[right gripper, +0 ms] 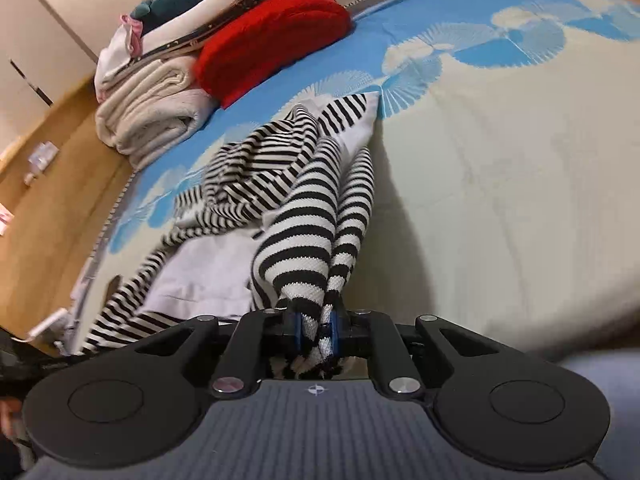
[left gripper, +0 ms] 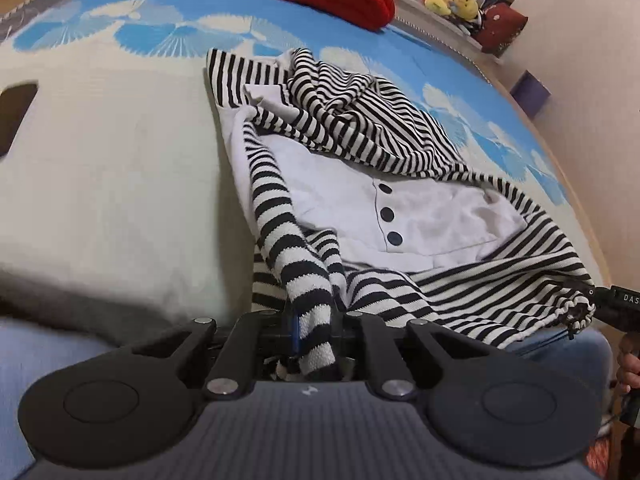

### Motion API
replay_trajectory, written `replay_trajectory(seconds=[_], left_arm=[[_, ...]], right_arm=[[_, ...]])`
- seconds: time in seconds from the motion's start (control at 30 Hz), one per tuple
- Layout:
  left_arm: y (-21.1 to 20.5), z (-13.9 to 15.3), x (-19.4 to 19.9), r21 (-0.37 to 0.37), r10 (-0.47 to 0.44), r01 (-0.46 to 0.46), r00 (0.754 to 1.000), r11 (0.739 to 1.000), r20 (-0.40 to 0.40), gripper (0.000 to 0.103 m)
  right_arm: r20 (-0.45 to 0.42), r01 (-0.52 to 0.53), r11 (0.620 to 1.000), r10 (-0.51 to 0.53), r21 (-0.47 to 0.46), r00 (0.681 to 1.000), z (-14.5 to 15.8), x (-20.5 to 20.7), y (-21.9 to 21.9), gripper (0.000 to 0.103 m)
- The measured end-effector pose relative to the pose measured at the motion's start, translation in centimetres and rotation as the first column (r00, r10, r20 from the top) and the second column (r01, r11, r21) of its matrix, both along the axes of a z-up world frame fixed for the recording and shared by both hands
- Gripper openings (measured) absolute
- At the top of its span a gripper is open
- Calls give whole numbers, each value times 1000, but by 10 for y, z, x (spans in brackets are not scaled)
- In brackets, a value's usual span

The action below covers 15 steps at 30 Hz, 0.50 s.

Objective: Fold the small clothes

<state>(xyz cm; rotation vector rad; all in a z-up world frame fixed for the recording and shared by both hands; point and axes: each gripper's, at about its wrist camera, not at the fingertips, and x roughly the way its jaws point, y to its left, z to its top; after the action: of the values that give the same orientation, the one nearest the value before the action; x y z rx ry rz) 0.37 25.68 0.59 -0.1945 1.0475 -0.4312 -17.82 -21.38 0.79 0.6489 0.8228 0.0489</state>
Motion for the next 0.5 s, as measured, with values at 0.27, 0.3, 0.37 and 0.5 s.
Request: replay_trajectory(seconds=[0.27,0.3,0.37,0.5], left_arm=[[13,18,-35,-59,22,-27,997,998,-77,10],[13,23,-24,-75,25,-32,996,997,-86,10],[10,34,7,-111,16,-28,993,993,-113,10],[-8,56,128,-85,34,-42,996,996,-88,10]], right_arm=[[-93,83,993,-75,85,993,19,-53,-11,13],[-94,93,992,-84,89,992,24,-45,-13,13],[-97,101,991,-92,93,991,34,-23,-15,13],[-110,82,993,-72,86,991,50,81,-29,13]])
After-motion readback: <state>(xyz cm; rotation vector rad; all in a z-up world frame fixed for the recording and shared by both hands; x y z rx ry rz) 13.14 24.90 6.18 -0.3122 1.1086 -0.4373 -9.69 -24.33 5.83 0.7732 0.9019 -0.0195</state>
